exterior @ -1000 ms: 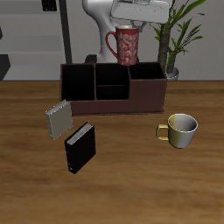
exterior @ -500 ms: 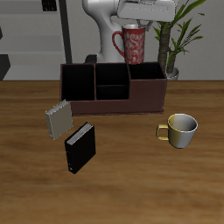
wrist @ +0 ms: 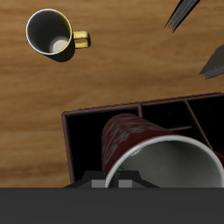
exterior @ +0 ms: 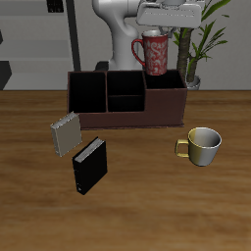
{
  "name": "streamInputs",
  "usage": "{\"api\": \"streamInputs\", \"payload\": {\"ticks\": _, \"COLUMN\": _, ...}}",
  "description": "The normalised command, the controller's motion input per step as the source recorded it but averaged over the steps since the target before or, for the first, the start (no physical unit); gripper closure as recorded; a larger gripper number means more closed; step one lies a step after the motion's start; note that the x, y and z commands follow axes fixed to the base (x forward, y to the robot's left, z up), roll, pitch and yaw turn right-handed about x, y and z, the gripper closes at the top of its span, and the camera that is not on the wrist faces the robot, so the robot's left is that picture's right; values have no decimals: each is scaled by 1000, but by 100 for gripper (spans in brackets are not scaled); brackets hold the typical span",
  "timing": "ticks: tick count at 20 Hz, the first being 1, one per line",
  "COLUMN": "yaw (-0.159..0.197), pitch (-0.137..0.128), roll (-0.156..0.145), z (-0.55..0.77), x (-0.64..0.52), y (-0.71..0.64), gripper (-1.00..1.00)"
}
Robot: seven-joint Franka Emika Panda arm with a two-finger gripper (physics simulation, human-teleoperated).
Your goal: Place the red mug into the back desk caddy's right compartment
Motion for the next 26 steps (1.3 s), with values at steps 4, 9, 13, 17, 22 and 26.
{"api": "streamInputs", "payload": {"ticks": 4, "yaw": -42, "pitch": 16, "roll": -3, "z": -4, "x": 64, "y": 50, "gripper": 100}}
{"api": "streamInputs", "payload": {"ticks": 9, "yaw": -42, "pitch": 8, "roll": 13, "z": -39, "x": 45, "y": 125, "gripper": 100}}
{"api": "streamInputs", "payload": {"ticks": 13, "yaw": -64, "pitch": -15, "roll": -9, "z": -69, "x": 32, "y": 67, "gripper": 100}}
{"api": "streamInputs", "payload": {"ticks": 17, "yaw": -28, "pitch": 40, "roll": -15, "z": -223, "x": 113, "y": 40, "gripper": 100}}
{"api": "streamInputs", "payload": {"ticks": 22, "yaw": -13, "pitch": -15, "roll": -24, "z": -71, "x": 15, "y": -107, "gripper": 100}}
{"api": "streamInputs", "payload": {"ticks": 26, "yaw": -27, "pitch": 30, "roll": -40, "z": -217, "x": 72, "y": -167, "gripper": 100}}
